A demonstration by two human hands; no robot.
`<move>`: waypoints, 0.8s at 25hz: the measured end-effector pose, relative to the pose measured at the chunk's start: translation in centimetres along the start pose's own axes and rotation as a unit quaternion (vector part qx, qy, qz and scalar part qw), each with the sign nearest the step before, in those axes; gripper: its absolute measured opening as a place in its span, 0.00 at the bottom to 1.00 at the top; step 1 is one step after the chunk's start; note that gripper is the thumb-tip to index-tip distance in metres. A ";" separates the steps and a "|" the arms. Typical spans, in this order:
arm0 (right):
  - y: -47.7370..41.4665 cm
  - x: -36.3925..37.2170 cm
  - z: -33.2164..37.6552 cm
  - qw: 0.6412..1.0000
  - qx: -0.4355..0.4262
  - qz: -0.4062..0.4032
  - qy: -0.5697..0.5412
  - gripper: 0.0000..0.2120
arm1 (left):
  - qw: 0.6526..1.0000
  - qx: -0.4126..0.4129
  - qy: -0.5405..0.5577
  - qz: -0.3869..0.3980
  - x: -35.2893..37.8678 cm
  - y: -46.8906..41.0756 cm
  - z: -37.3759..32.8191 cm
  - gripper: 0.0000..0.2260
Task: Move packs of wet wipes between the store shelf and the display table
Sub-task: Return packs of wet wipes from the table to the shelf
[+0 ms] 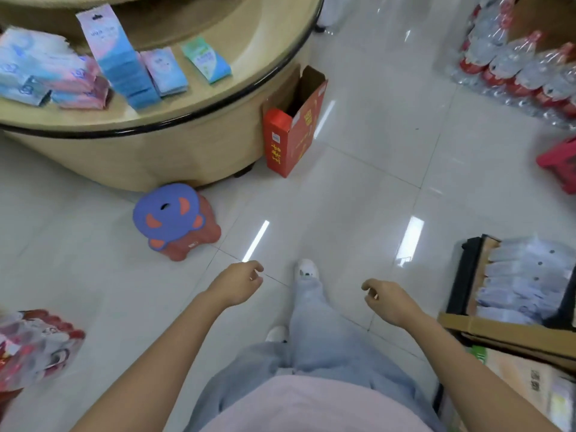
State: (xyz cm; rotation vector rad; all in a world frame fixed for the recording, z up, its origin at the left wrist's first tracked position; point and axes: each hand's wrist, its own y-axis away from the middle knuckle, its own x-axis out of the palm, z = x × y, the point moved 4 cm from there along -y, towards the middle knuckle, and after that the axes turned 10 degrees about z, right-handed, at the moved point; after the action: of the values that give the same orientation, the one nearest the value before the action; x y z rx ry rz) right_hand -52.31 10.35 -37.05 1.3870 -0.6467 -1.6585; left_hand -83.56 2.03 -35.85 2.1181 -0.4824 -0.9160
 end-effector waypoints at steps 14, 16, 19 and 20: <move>-24.2 -30.2 26.5 0.962 -0.196 0.002 0.189 0.16 | 0.952 -0.146 0.242 -0.114 -20.0 -10.8 4.7 0.11; -26.7 -33.0 32.1 0.951 -0.245 -0.020 0.187 0.14 | 0.934 -0.169 0.282 -0.137 -21.9 -11.4 6.6 0.11; -29.6 -35.3 37.8 0.946 -0.262 -0.027 0.188 0.13 | 0.923 -0.176 0.300 -0.166 -26.7 -13.5 8.6 0.11; -30.7 -35.8 39.1 0.952 -0.251 -0.027 0.174 0.13 | 0.923 -0.170 0.300 -0.171 -28.8 -14.7 9.3 0.11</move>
State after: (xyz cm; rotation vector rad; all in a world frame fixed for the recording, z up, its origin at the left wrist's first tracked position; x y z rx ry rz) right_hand -97.88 51.23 -34.02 1.2731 0.0228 -1.4351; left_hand -109.17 23.72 -38.29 2.0448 0.3480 -0.4374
